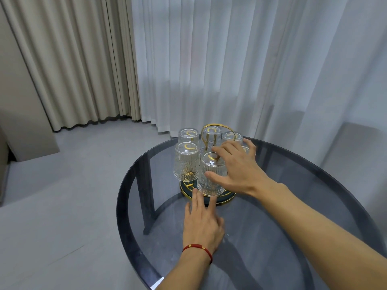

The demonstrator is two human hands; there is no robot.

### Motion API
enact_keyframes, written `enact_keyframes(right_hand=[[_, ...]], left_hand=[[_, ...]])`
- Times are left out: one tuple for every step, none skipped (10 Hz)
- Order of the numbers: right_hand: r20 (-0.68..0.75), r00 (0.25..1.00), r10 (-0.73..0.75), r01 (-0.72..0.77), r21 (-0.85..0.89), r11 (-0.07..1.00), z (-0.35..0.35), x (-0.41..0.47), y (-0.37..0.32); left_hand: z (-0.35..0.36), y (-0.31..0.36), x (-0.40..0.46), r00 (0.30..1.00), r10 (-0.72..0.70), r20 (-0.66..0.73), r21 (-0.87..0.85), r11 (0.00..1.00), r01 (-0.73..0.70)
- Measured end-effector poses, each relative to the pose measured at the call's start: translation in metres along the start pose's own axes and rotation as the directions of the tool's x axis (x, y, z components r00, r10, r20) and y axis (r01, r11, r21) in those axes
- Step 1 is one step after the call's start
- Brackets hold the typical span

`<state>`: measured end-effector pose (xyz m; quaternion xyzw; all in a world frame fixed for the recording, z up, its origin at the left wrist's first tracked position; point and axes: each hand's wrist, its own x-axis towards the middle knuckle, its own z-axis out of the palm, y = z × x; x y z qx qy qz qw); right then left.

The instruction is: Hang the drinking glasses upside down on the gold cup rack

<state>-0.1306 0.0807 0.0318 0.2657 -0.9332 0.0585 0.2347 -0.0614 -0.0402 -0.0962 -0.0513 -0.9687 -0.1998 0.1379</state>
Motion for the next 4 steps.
enact_keyframes(right_hand=[[0.002,1.000,-0.024,0.024,-0.044,0.999,0.000,-0.003,0.000],[0.008,0.999,-0.042,0.043,-0.087,0.995,0.001,-0.007,-0.002],[-0.034,0.998,-0.044,0.041,-0.073,0.996,-0.003,-0.014,-0.007],[-0.153,0.988,-0.026,0.023,-0.021,1.000,-0.003,-0.029,-0.006]], left_hand=[[0.002,0.000,0.000,1.000,-0.004,0.010,-0.006,1.000,0.004],[0.003,-0.001,-0.001,1.000,-0.001,0.007,-0.013,1.000,0.001],[0.002,-0.001,-0.004,1.000,0.002,0.020,-0.027,1.000,-0.002],[0.004,-0.001,-0.008,0.999,-0.007,0.048,-0.048,0.999,0.009]])
